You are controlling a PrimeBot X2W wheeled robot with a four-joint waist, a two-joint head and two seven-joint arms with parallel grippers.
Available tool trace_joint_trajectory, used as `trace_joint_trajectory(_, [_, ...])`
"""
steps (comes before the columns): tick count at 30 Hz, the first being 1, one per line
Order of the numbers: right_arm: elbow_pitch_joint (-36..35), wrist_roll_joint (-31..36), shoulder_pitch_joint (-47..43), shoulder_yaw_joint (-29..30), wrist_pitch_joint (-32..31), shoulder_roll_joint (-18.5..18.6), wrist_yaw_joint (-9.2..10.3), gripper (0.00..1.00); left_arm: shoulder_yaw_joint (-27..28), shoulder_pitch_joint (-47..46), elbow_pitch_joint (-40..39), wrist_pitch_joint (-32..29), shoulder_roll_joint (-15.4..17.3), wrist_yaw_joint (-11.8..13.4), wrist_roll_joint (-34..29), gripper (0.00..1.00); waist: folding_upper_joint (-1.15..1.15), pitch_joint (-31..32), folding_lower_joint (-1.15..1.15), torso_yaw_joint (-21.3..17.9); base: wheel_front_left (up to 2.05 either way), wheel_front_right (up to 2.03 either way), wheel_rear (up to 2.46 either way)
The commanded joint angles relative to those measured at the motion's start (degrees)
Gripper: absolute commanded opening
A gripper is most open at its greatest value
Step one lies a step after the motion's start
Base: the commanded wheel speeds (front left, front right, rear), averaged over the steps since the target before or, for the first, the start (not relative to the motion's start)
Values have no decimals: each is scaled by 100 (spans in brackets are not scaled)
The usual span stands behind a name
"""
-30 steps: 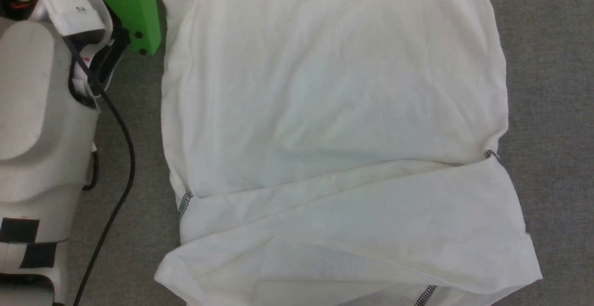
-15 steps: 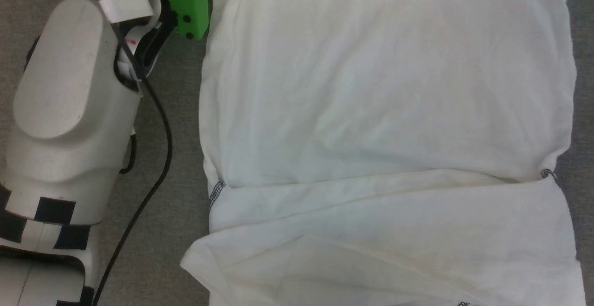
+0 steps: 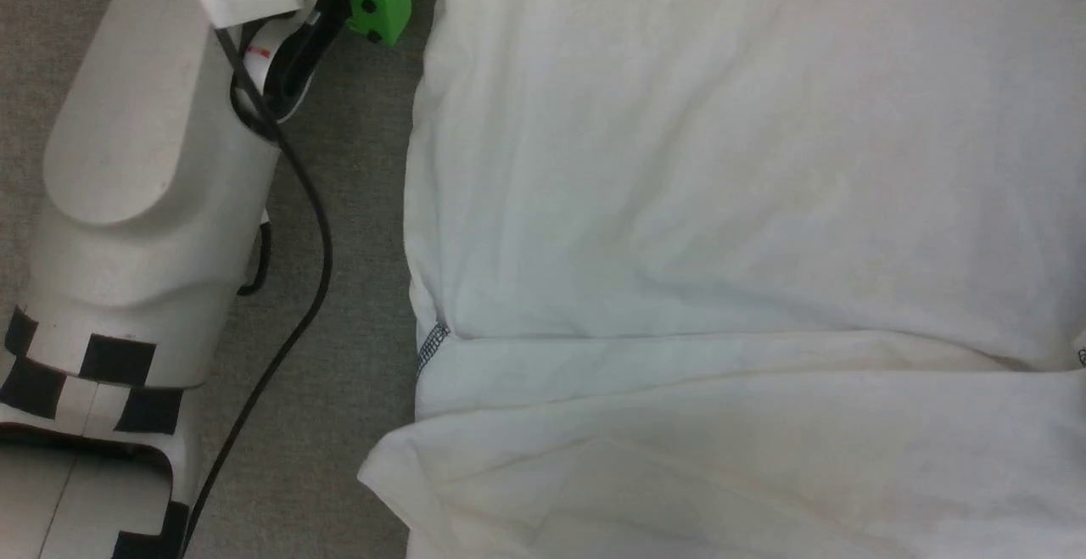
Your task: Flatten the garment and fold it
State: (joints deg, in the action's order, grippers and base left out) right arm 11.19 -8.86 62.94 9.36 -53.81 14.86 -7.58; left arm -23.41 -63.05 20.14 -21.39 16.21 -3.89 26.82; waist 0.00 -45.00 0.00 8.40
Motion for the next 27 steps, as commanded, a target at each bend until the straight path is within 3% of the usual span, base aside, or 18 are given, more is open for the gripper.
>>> trace_joint_trajectory(1, [59, 42, 40, 24, 83, 33, 9, 0, 19, -45, 104, 76, 46, 21, 23, 0, 0, 25, 0, -17, 0, 0, 0])
trace_joint_trajectory(11, [48, -291, -24, 139, 951, 258, 9, 0, 357, -236, 187, 1081, 126, 94, 25, 0, 0, 488, 0, -208, 0, 0, 0])
trace_joint_trajectory(18, [-177, -745, -385, 133, 1356, 386, 9, 0, 461, 6, -18, 1383, 281, 16, 136, 0, 0, 941, 0, -265, 0, 0, 0])
trace_joint_trajectory(23, [-691, -1212, -996, 26, 1596, 485, 9, 0, 639, 638, -649, 1750, 487, -1, 269, 0, 0, 1312, 0, -316, 0, 0, 0])
trace_joint_trajectory(27, [-1560, -1708, -2121, 130, 1667, 465, 9, 0, 797, 2016, -1758, 1953, 671, 74, 548, 0, 0, 1905, 0, -317, 0, 0, 0])
